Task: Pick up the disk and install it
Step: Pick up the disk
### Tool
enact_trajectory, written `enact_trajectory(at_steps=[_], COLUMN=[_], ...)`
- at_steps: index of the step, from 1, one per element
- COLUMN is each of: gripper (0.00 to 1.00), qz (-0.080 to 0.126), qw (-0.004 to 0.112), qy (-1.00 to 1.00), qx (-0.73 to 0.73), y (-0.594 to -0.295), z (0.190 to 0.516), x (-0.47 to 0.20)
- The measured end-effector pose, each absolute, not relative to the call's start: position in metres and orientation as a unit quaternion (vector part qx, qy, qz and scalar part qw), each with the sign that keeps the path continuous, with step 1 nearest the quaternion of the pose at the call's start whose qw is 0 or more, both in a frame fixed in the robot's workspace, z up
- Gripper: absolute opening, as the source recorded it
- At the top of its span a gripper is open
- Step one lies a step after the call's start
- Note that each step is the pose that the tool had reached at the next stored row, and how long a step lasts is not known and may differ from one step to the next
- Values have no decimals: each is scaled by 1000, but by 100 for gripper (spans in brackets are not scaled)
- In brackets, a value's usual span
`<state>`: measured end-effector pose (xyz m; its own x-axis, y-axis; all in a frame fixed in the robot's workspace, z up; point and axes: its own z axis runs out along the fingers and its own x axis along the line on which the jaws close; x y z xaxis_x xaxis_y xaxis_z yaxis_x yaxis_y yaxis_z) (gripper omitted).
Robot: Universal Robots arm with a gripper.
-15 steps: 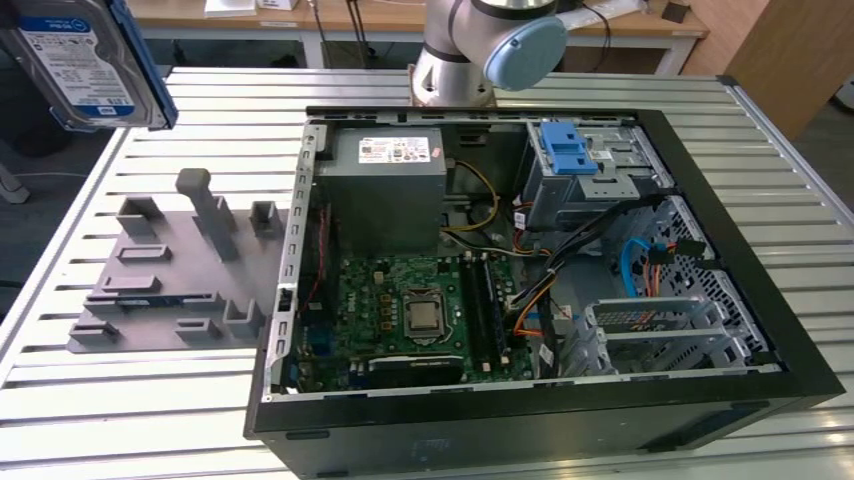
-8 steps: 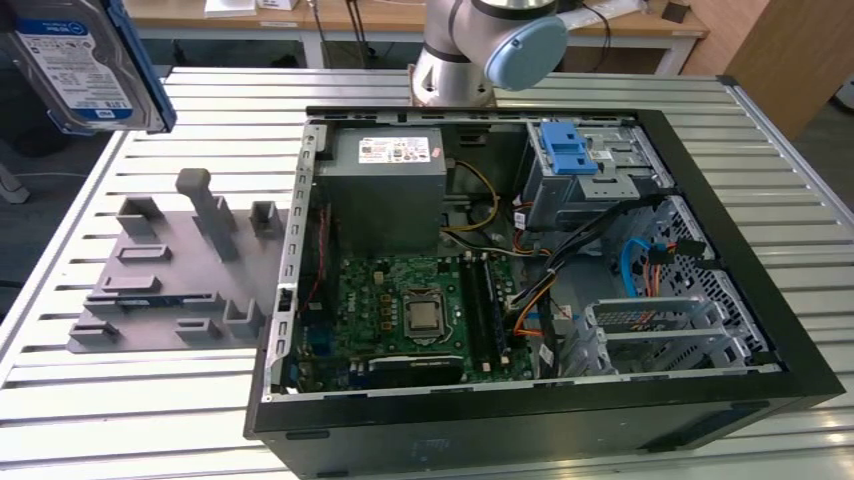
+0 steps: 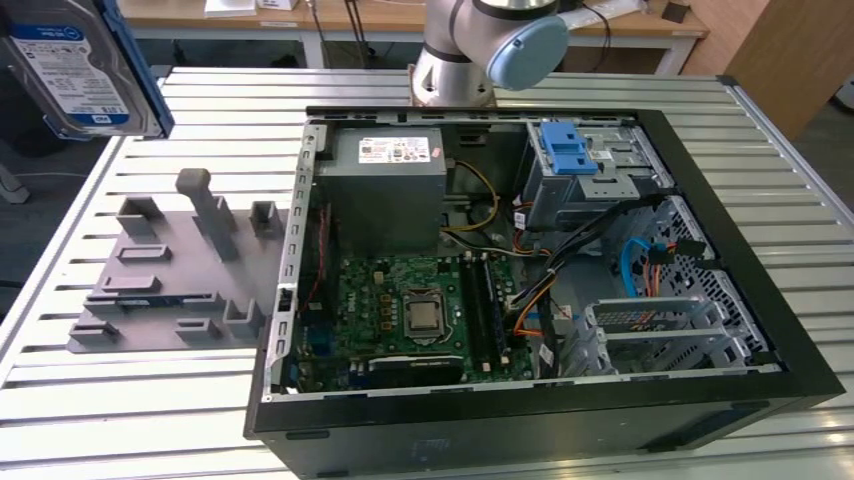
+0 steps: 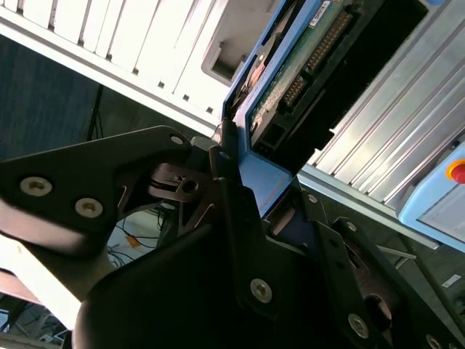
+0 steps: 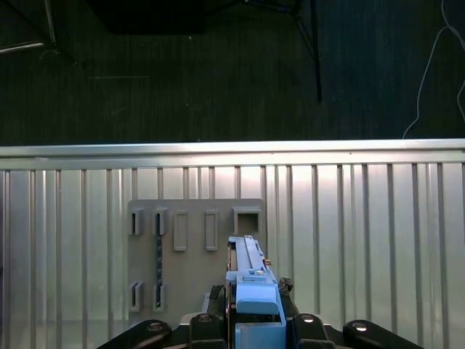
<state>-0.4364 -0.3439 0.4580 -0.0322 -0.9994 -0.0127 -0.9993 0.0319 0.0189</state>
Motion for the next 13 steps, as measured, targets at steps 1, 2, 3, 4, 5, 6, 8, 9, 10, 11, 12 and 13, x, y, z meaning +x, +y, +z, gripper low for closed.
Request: enact_trajectory(at_steps=[1,2,3,4,5,6,8,9,10,11,12,13], gripper=[36,36,36,36,36,36,36,36,36,36,36,36], qz=[-11,-11,-11,-11,-11,-11,-11,-11,-11,-11,-11,-11], qw=[2,2,2,2,2,2,2,2,2,2,2,2], qy=[-718,-718,-718,-718,-718,-718,-718,-718,-718,-718,-718,-718], qx=[696,696,696,696,696,696,696,696,696,696,696,696], y=[-344,-344,-344,-344,-344,-344,-344,-344,-344,-344,-344,-344], z=[458,458,459,460,461,463,466,468,470,473,475,477], x=[-436,-436,-436,-436,-436,-436,-436,-436,-436,-436,-436,-436])
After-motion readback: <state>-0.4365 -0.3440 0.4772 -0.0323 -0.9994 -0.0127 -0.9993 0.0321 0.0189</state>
